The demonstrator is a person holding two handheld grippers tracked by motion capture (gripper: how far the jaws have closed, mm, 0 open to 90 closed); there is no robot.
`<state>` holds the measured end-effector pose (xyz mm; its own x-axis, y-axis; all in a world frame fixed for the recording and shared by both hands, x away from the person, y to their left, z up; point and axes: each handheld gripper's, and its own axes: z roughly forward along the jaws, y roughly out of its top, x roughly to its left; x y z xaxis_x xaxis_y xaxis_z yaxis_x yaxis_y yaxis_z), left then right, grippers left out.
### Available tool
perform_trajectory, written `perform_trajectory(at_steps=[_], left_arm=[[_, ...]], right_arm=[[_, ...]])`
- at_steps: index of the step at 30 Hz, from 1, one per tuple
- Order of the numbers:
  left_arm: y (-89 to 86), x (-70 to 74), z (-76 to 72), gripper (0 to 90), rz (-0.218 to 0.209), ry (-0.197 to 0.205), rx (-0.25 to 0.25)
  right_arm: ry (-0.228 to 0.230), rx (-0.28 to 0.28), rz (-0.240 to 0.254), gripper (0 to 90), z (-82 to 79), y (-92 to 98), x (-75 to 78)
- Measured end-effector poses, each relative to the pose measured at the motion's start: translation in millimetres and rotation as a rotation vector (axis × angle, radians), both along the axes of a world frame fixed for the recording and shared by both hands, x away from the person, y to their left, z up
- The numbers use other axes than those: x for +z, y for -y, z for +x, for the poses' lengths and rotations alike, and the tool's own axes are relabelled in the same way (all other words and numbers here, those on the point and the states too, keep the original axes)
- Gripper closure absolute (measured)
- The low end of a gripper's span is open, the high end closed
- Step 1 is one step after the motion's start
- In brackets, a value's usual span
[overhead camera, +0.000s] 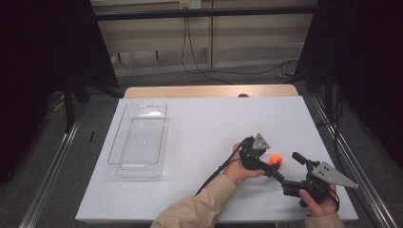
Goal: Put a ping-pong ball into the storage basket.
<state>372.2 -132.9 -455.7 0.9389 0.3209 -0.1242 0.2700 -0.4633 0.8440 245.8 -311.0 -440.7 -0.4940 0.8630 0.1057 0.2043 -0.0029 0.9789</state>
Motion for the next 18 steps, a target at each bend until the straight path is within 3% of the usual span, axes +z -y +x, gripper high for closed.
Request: perform_trajectory(at_steps=[18], left_arm=[[7.7, -4.0, 0.0, 20.5, 0.008, -0.021, -0.019]], right_arm=[[-0.002, 0.000, 0.008, 2.7, -0.2, 0.0, 0.4]])
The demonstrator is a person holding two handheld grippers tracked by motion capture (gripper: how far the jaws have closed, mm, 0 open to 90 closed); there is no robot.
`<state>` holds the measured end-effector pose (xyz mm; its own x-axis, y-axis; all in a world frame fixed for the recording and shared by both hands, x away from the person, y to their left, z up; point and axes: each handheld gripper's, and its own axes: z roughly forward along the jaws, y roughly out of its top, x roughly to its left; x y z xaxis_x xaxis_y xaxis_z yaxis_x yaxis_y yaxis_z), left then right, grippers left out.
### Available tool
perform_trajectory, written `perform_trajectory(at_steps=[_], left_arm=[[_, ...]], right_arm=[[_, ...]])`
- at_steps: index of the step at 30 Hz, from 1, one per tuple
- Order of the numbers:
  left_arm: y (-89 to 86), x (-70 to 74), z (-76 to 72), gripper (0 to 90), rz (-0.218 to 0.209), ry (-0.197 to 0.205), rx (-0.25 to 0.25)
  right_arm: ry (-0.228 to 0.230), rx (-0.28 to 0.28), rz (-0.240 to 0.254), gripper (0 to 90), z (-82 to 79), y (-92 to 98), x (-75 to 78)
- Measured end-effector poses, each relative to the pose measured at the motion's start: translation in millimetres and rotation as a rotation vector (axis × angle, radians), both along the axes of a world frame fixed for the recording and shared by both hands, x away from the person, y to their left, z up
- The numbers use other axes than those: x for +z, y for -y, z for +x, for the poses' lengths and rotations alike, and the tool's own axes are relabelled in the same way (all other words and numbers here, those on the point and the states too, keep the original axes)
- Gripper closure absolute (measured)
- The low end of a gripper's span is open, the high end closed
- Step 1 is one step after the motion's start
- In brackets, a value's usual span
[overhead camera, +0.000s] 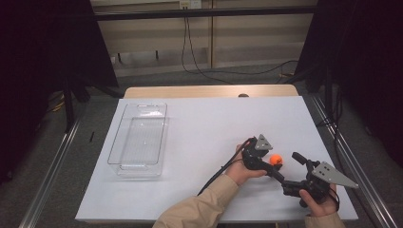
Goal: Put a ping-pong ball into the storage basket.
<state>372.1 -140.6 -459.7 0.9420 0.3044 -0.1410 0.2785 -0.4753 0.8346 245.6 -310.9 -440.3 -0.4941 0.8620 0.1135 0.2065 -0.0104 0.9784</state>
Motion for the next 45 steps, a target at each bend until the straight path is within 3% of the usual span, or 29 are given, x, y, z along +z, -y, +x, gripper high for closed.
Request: perform_trajectory(at_steps=[18, 36, 45], left_arm=[[4.3, 0.0, -1.3, 31.1, 0.009, 0.000, -0.024], [10.1, -0.5, 0.2, 33.2, 0.048, 0.003, -0.034], [12.2, -0.5, 1.2, 43.4, 0.070, 0.010, -0.049]], right_arm=[[-0.001, -0.001, 0.001, 2.7, 0.1, -0.2, 0.1], [-0.001, 0.003, -0.003, 2.7, 0.2, -0.2, 0.1], [-0.002, 0.003, -0.001, 2.7, 0.4, 0.0, -0.1]])
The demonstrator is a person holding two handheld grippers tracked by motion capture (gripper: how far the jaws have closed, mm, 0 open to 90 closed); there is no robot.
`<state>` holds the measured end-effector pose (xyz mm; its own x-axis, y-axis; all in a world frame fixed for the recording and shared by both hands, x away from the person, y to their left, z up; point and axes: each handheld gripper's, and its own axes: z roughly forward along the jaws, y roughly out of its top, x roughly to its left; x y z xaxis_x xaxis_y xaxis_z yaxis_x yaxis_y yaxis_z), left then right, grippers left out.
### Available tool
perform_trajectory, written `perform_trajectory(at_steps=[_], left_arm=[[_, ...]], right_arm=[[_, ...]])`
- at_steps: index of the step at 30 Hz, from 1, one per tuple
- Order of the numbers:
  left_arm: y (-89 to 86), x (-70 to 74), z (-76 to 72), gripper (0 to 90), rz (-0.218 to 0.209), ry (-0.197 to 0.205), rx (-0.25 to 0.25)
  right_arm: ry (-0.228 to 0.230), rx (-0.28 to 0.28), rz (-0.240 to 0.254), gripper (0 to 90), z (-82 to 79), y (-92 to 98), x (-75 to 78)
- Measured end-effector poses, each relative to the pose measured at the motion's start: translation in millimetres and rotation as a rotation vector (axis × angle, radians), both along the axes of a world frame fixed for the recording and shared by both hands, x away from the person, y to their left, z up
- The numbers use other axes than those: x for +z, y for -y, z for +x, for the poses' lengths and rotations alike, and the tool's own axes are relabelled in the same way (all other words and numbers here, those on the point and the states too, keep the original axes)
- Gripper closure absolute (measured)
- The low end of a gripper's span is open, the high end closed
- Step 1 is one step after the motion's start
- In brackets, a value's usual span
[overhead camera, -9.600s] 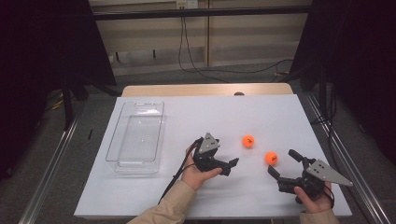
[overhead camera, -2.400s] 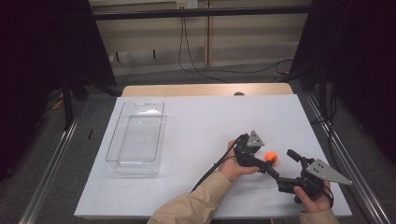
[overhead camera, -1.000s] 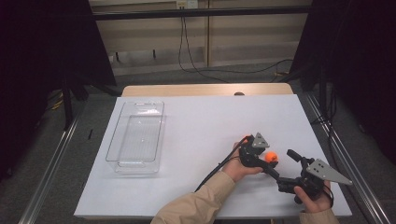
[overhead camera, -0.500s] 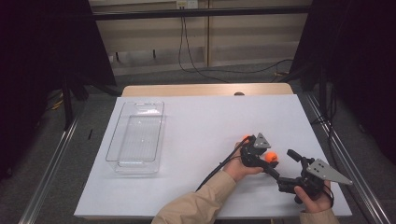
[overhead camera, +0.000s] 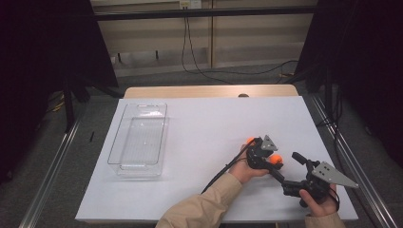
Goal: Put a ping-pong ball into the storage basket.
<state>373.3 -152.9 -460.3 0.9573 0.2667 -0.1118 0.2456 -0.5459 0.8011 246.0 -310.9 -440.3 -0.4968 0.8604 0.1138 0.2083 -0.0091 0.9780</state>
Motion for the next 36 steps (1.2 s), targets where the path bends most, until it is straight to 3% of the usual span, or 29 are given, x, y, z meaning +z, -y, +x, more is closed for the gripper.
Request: perform_trajectory(at_steps=[4, 26, 36], left_arm=[[-0.2, 0.2, -0.9, 50.3, 0.004, 0.002, -0.012], [-19.5, 4.5, 0.6, 50.9, 0.008, -0.020, 0.013], [-29.9, 9.2, -0.6, 50.9, 0.029, -0.027, 0.003]], right_arm=[[0.001, 0.003, -0.008, 2.7, -0.1, 0.0, 0.0], [0.000, 0.000, -0.006, 2.7, 0.0, -0.1, -0.2], [0.002, 0.001, -0.007, 2.7, 0.0, -0.4, -0.1]])
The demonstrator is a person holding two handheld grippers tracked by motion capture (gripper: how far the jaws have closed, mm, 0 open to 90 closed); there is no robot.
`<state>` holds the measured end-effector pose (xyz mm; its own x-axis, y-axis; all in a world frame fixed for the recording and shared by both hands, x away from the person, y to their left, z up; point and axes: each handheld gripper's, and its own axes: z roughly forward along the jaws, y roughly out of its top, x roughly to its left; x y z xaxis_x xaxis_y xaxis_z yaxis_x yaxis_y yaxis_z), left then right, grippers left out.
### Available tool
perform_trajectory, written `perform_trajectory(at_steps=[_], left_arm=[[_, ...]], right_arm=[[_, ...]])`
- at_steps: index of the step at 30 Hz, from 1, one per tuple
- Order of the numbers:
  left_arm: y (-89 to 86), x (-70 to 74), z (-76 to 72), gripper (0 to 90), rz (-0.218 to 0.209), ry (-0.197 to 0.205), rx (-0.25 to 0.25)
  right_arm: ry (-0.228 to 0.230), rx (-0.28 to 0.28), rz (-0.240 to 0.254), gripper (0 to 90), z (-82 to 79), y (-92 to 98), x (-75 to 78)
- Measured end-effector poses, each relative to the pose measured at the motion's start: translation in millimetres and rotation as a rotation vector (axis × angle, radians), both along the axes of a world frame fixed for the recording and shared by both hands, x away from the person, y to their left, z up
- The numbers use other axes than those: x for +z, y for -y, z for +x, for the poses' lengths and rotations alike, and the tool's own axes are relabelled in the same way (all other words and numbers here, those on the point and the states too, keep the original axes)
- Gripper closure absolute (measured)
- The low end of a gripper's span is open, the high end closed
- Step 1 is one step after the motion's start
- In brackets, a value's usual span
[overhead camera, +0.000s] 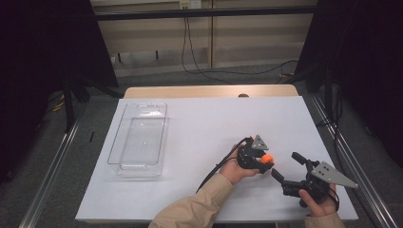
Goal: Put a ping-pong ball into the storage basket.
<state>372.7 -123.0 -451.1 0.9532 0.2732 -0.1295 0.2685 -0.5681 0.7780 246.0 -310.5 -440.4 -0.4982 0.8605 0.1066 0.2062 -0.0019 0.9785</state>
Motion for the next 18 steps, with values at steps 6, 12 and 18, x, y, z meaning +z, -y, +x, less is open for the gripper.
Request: perform_trajectory(at_steps=[6, 12, 18], left_arm=[[-9.4, 0.9, -0.3, 50.9, -0.002, -0.009, 0.000], [-17.9, 5.0, -0.8, 50.9, -0.012, -0.019, 0.004], [-26.0, 7.6, -0.6, 51.0, -0.003, -0.021, 0.004]], right_arm=[[-0.001, -0.001, 0.000, 2.7, 0.2, -0.2, -0.2], [-0.002, -0.001, 0.001, 2.7, 0.4, -0.4, -0.3], [-0.001, -0.001, 0.003, 2.7, 0.5, -0.7, -0.1]])
